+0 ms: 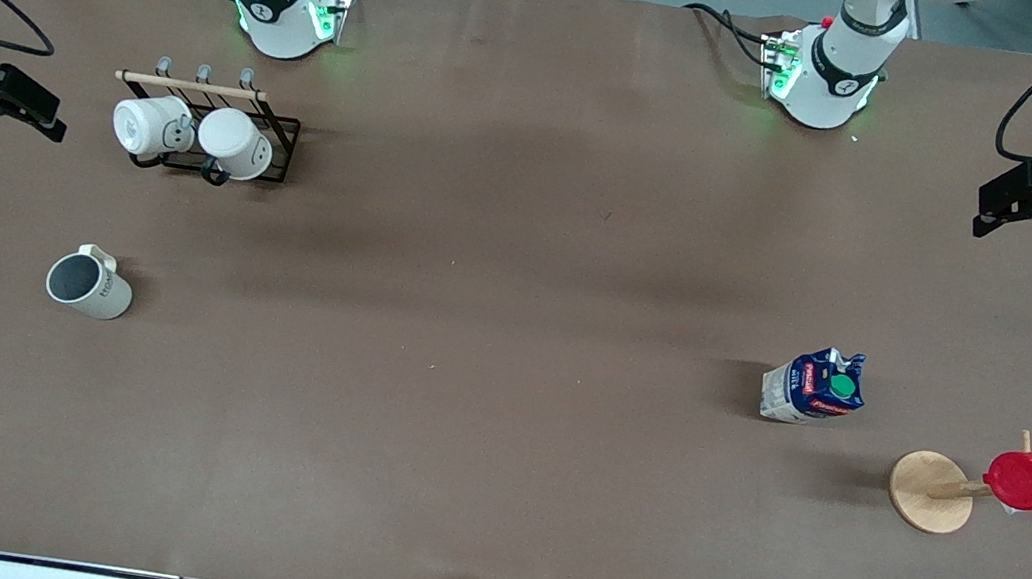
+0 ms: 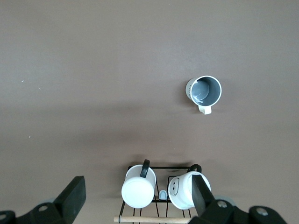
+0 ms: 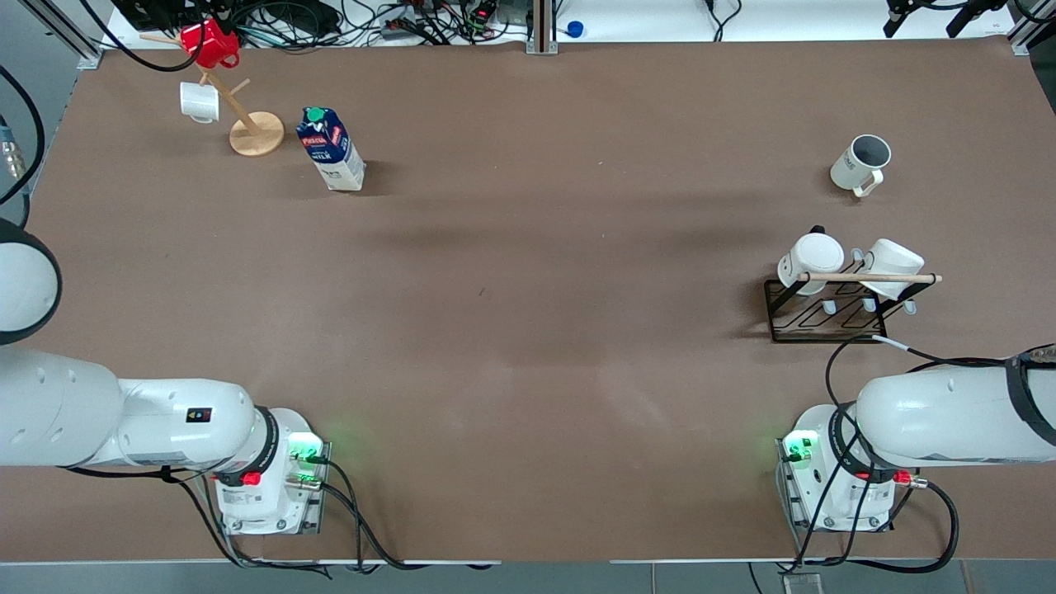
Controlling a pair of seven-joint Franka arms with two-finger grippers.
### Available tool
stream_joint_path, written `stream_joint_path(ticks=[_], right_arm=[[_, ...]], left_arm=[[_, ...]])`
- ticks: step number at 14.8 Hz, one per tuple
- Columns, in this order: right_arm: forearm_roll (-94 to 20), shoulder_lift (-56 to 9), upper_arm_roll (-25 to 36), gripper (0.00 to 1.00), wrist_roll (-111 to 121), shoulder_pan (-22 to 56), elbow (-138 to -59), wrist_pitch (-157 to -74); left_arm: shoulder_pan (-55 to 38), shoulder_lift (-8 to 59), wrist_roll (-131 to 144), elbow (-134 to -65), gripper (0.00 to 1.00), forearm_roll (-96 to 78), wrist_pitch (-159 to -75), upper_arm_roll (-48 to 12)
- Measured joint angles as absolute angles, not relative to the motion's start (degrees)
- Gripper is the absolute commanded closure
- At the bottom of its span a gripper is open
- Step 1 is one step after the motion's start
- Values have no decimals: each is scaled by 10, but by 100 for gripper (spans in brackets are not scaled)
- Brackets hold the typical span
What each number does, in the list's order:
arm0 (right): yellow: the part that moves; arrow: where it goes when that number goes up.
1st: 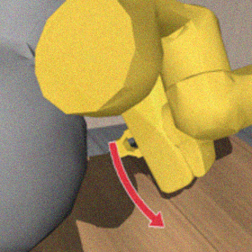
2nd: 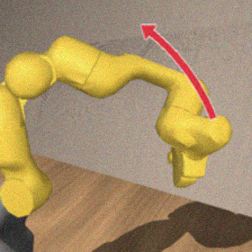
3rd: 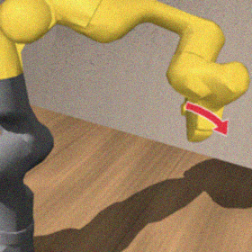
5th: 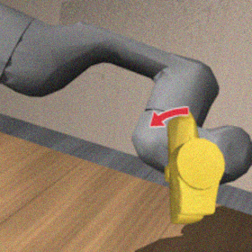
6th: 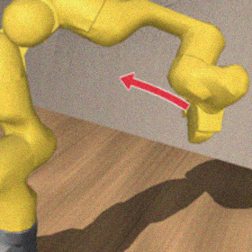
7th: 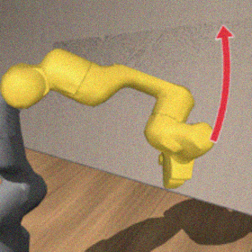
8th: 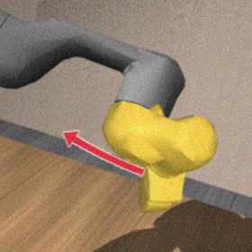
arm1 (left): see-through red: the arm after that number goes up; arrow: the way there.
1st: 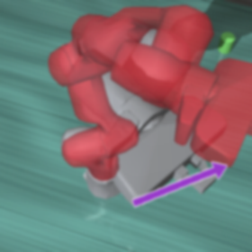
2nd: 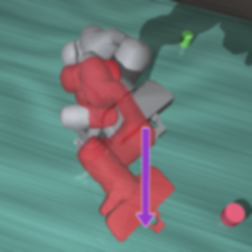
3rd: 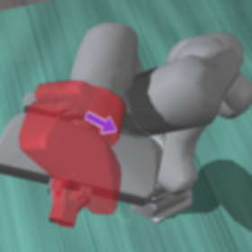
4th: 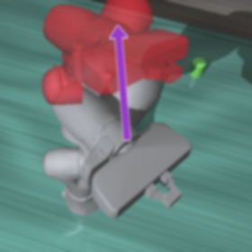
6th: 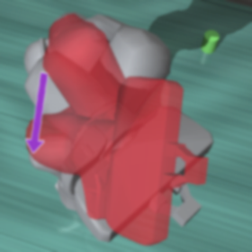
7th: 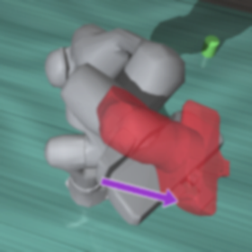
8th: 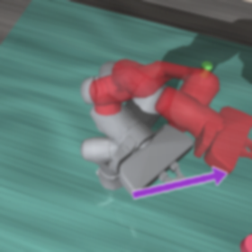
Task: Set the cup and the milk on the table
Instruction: 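Lower the left gripper onto the milk carton while the right gripper reaches the mug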
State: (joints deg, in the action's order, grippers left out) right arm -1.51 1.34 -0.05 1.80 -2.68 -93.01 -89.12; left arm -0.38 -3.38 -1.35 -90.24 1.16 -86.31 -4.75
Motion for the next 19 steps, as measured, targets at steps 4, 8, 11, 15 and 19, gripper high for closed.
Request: stream_joint_path(ticks=[4,8,11,15,19], right_arm=[[-15,13,0,0,18,-27,-930,-891],[-15,13,0,0,18,-27,-931,-891],[-15,13,0,0,18,-31,-932,-891],[-15,11,0,0,18,-39,-933,-897],[-15,-2,0,0,19,-47,-935,-944]], left_arm=[[-4,-32,-14,-897,0,12,-858,-48],[-4,9,-14,-892,0,10,-863,-48],[-8,78,-10,-894,0,6,-916,-50],[-20,118,19,-915,0,6,-963,-58],[-19,117,40,-1000,0,6,-1075,-58]])
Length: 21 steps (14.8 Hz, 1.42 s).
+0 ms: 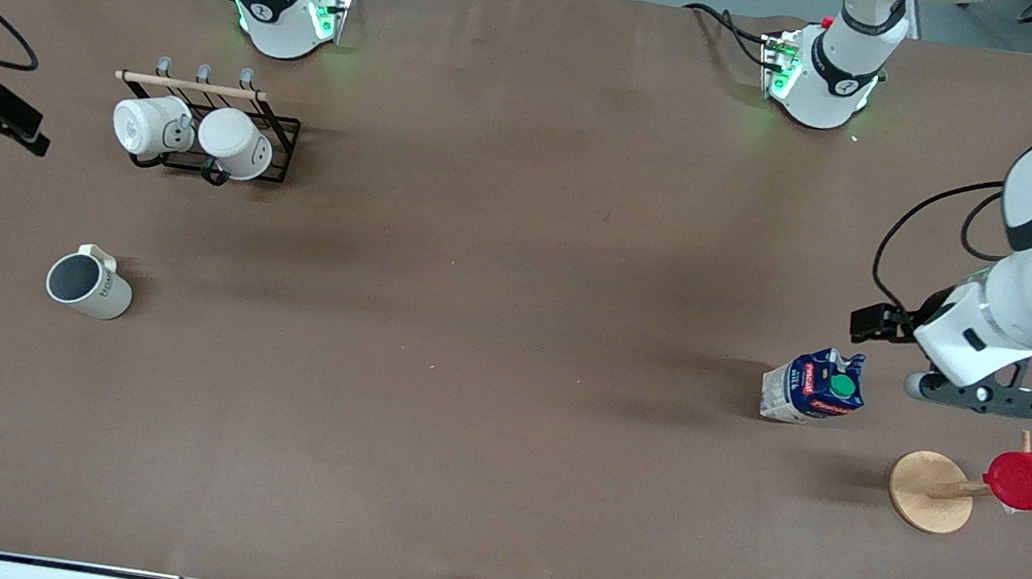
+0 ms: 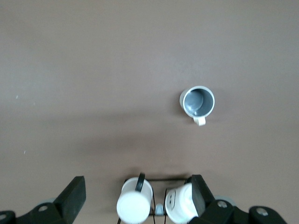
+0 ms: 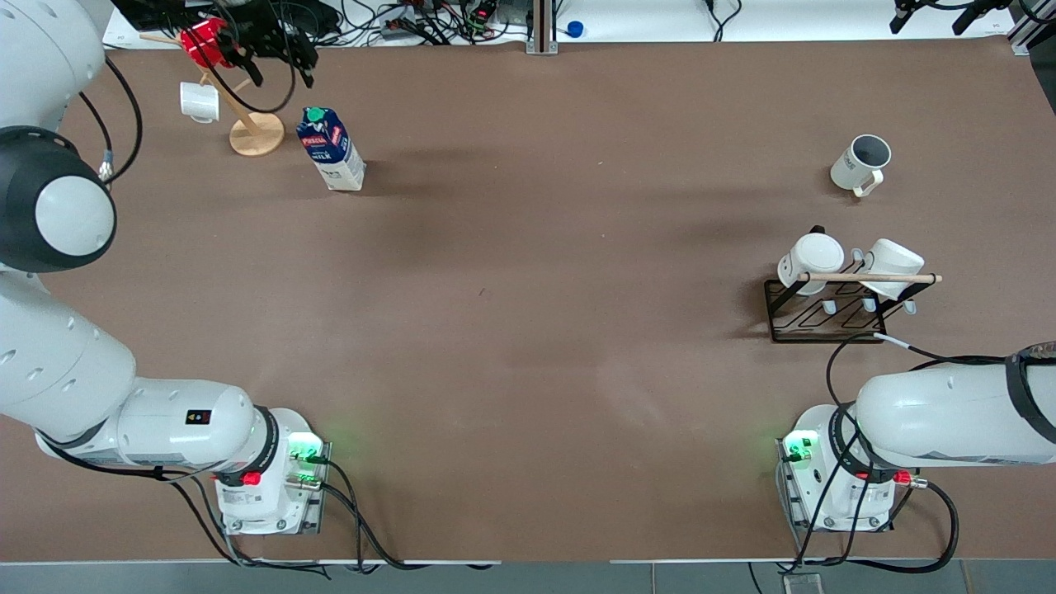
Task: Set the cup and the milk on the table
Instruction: 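Lower the left gripper onto the milk carton while the right gripper reaches the mug, then close the left gripper on the carton while the right gripper grasps the mug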
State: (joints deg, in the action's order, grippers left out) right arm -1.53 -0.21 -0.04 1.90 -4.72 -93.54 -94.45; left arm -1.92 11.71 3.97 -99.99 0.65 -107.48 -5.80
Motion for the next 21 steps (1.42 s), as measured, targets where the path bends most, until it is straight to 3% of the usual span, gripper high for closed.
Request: stream_joint_path(ticks=[7,16,21], right_arm=[[-15,-91,1,0,69,-105,-939,-1063],[-15,-238,2,0,175,-182,-942,-1204],[-15,-299,2,1,181,-201,-942,-1233]], left_arm=[[-16,119,68,-1094,0,6,-1181,-58],[-14,139,75,-1099,0,6,-1227,-57],[-15,165,76,-1099,5,6,-1258,-58]])
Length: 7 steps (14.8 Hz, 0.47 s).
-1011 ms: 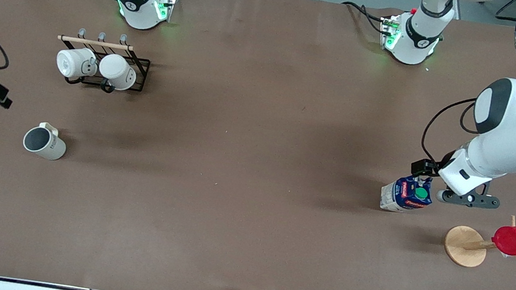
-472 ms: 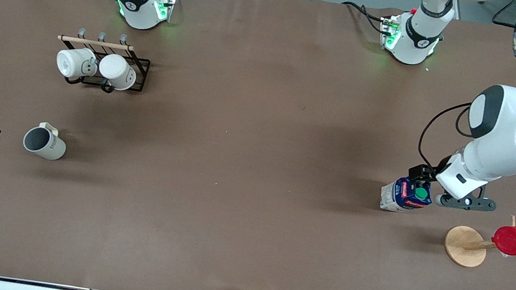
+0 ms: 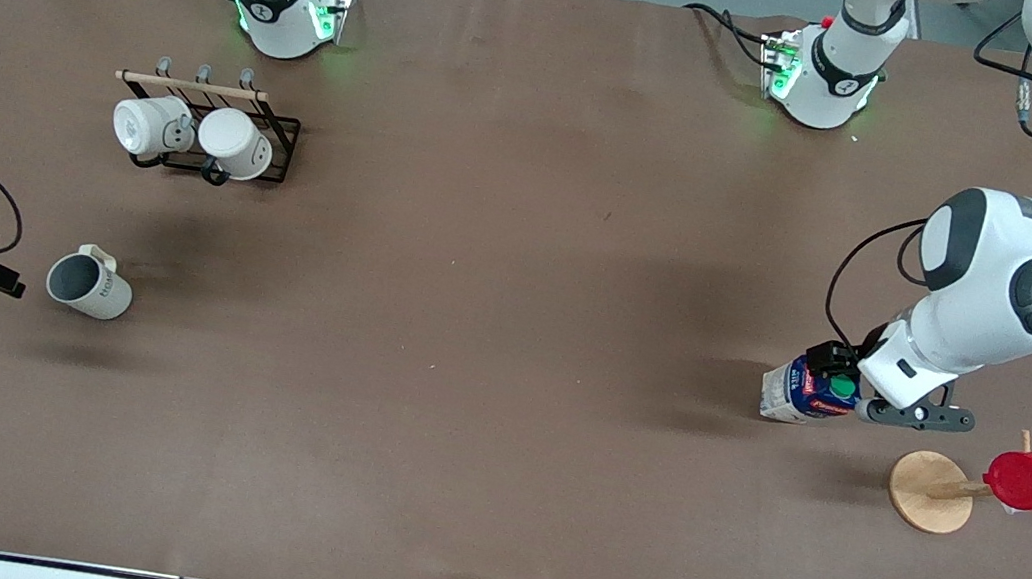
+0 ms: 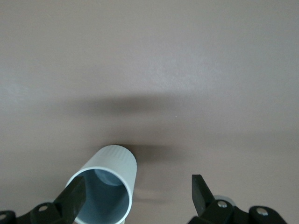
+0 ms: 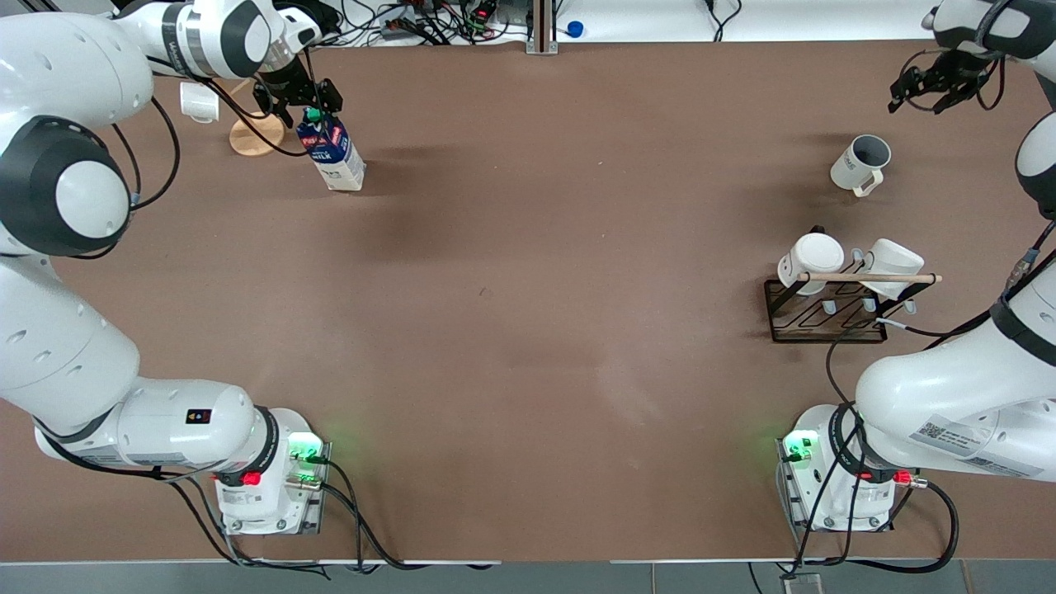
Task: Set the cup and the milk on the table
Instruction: 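Close the left gripper on the carton while the right gripper grasps the mug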
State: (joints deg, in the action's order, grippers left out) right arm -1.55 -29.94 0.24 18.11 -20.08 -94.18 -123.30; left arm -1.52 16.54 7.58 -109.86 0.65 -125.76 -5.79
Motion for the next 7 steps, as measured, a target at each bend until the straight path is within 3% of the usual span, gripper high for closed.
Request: stream_joint_path(ticks=[5,7], right_arm=[[-16,-339,0,5,188,-212,-954,-1236],[-16,-339,-3,7,188,-212,-960,-1236]], left_arm=[[-15,179,77,-1099,21,6,-1265,-58],[-15,181,77,-1099,42,6,-1266,-58]])
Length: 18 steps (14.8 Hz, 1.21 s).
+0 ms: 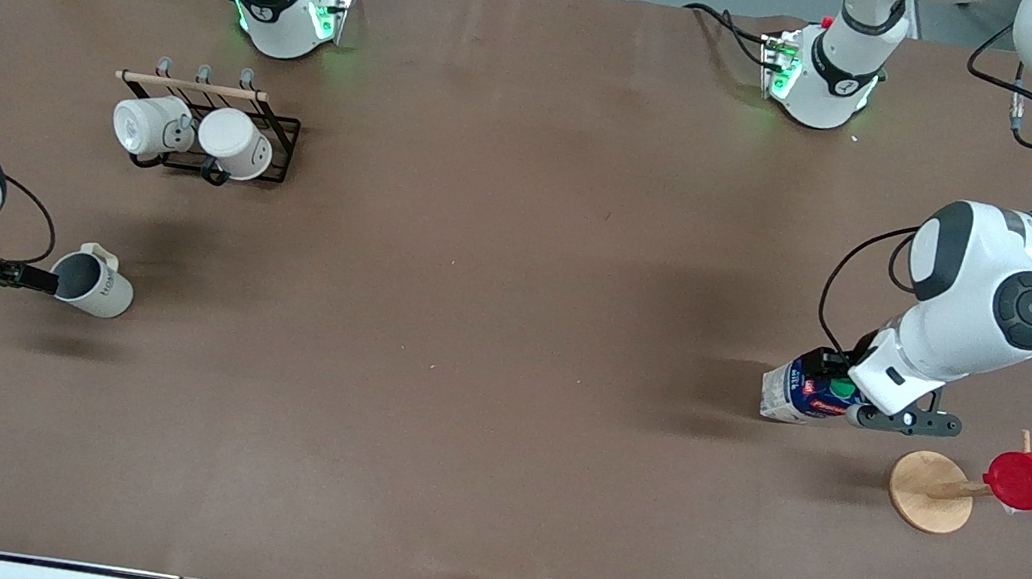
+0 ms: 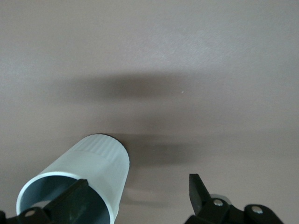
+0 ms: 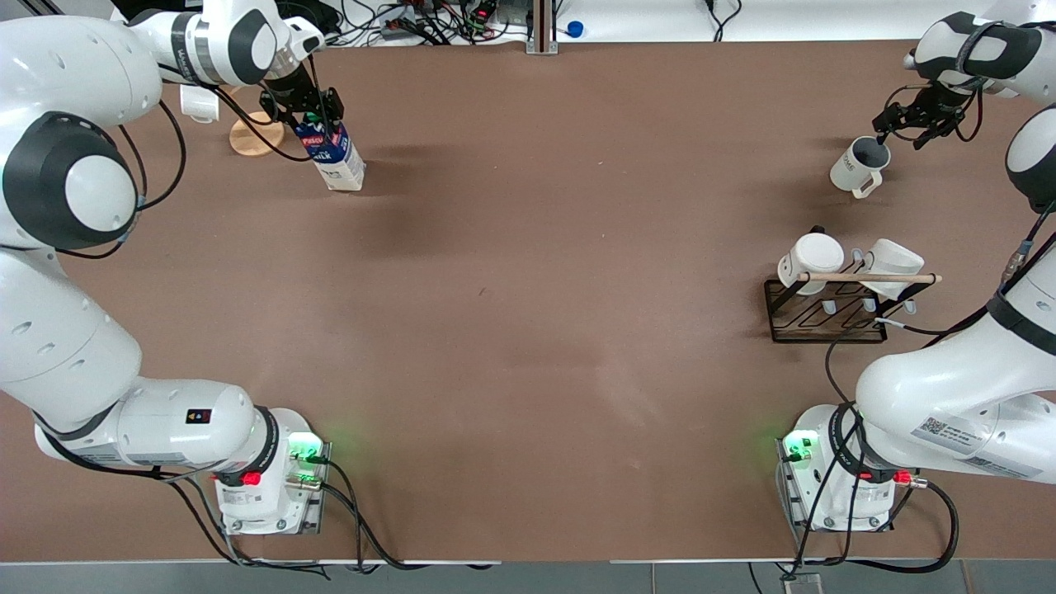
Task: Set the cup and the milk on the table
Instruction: 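Close the left gripper on the carton while the right gripper grasps the mug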
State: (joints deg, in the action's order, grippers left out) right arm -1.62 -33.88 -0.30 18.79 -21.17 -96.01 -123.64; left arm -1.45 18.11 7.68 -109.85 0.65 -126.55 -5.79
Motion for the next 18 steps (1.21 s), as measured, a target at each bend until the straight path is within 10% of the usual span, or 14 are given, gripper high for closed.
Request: stream_joint_path(ticks=[5,18], right_arm=[[-16,-338,-7,8,188,-211,-973,-1235],[-16,-295,-11,18,188,-206,-1004,-1185]], left_arm=[[-15,182,77,-1098,93,6,-1265,-58],[-17,175,77,-1031,100,6,-1162,-86]])
